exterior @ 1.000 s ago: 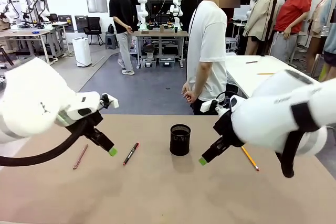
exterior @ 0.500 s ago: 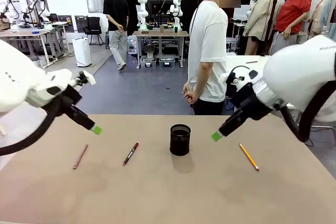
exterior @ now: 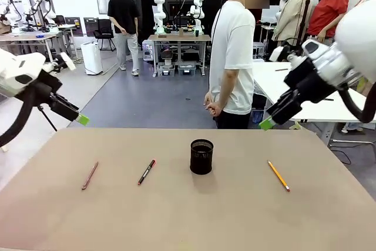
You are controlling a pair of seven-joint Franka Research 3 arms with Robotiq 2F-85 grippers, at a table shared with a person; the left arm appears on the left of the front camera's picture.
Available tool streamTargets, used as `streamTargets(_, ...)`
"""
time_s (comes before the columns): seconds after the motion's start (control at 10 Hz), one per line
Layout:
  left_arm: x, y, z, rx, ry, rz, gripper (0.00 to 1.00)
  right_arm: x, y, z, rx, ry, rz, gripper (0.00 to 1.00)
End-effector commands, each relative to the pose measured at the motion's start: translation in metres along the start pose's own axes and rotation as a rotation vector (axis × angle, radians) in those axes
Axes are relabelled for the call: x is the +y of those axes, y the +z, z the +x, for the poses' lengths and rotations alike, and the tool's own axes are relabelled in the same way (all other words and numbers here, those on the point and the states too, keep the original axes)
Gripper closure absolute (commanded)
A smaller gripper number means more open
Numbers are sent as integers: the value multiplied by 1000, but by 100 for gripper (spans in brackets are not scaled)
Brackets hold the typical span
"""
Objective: Place the pens into the pen holder.
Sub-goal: Pick up a writing instrument from the table and place it into the Pen holder.
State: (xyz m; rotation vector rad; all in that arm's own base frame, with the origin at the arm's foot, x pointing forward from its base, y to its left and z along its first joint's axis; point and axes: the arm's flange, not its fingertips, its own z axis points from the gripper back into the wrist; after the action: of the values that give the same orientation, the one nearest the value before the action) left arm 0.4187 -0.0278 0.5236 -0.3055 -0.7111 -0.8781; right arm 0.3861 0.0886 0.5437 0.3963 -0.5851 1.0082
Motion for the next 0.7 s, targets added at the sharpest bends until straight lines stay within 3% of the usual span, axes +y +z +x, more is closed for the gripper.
streamTargets(0.0, 10, 9, -1, -25, -3, -26, 0, -21, 16, -11, -17, 52, 6, 0)
streamTargets(0.6, 35, 28, 0, -49, 21, -32, 0, -65, 44, -44, -104, -28, -28, 0)
